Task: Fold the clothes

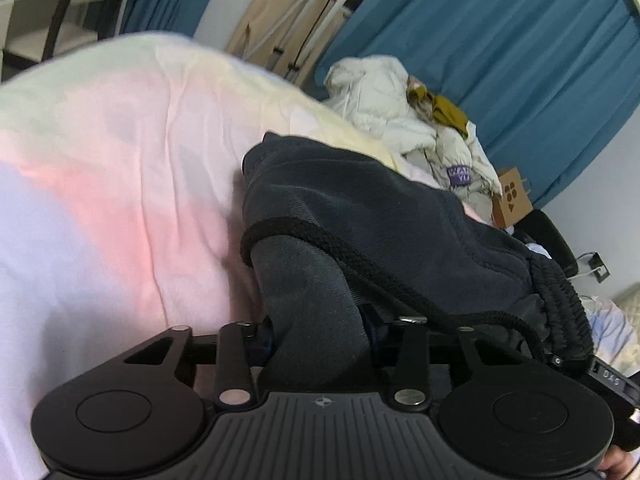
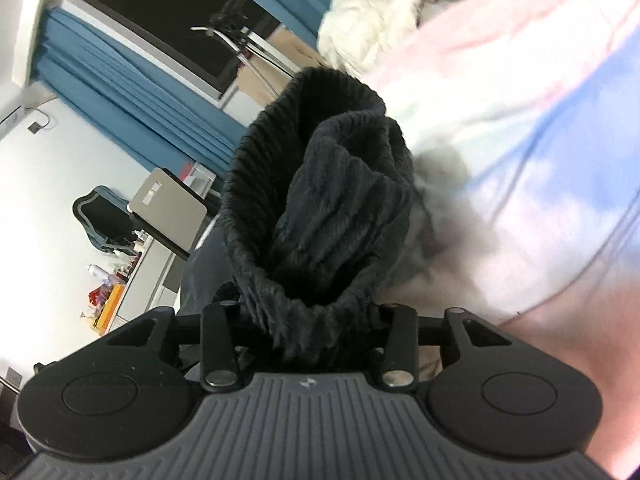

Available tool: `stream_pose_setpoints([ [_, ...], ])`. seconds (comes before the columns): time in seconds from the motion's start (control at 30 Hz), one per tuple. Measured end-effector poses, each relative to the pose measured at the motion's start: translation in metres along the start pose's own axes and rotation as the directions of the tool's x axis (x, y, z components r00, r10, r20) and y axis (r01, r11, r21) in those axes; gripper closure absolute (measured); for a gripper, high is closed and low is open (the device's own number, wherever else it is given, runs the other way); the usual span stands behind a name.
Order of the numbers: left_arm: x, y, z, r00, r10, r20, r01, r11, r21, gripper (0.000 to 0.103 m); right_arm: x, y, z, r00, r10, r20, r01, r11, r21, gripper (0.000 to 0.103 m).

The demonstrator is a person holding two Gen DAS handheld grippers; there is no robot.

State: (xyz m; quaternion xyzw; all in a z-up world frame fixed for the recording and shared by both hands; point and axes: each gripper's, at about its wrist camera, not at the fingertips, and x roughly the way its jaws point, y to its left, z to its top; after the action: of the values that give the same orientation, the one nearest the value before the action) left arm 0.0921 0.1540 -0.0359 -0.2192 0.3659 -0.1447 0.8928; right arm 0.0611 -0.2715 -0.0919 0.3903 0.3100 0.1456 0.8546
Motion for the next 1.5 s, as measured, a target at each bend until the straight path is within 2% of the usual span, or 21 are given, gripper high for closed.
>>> stream_pose_setpoints([
  [0.1, -0.020, -0.011, -0.005, 0.999, -0.011, 0.043, 0.010, 1.000, 0.024, 0.070, -0.011, 0.011, 0.008, 1.000, 0.002, 0.021, -0.001, 1.000, -0.012, 0.063],
  [0.4, -0.078, -0.061, -0.014, 0.995, -0.066, 0.077, 0.062, 0.996, 0.060, 0.073, -0.091, 0.040, 0.014, 0.999, 0.022, 0.046, -0.018, 0.998, -0.068, 0.063],
  [0.63, -0.107, -0.144, -0.019, 0.982, -0.161, 0.095, 0.144, 0.977, 0.158, 0.074, -0.171, 0.039, 0.035, 0.989, 0.050, 0.142, -0.042, 0.997, -0.060, 0.063],
  [0.8, -0.105, -0.221, -0.036, 0.962, -0.258, 0.089, 0.234, 0.948, 0.218, 0.074, -0.242, 0.025, 0.051, 0.967, 0.038, 0.251, -0.021, 0.997, -0.069, 0.063],
  [1.07, -0.063, -0.339, -0.088, 0.919, -0.394, 0.003, 0.375, 0.879, 0.296, 0.073, -0.349, -0.032, 0.071, 0.915, -0.035, 0.401, 0.062, 0.997, -0.053, 0.063],
  [1.17, -0.034, -0.375, -0.113, 0.904, -0.426, -0.037, 0.416, 0.856, 0.308, 0.073, -0.379, -0.060, 0.075, 0.894, -0.071, 0.442, 0.098, 0.994, -0.038, 0.063],
  [1.37, 0.034, -0.433, -0.162, 0.874, -0.472, -0.115, 0.482, 0.813, 0.326, 0.073, -0.420, -0.133, 0.076, 0.842, -0.116, 0.527, 0.128, 0.992, 0.014, 0.063],
  [1.5, 0.085, -0.454, -0.190, 0.861, -0.487, -0.149, 0.508, 0.795, 0.333, 0.073, -0.428, -0.186, 0.071, 0.803, -0.152, 0.576, 0.136, 0.988, 0.072, 0.063],
])
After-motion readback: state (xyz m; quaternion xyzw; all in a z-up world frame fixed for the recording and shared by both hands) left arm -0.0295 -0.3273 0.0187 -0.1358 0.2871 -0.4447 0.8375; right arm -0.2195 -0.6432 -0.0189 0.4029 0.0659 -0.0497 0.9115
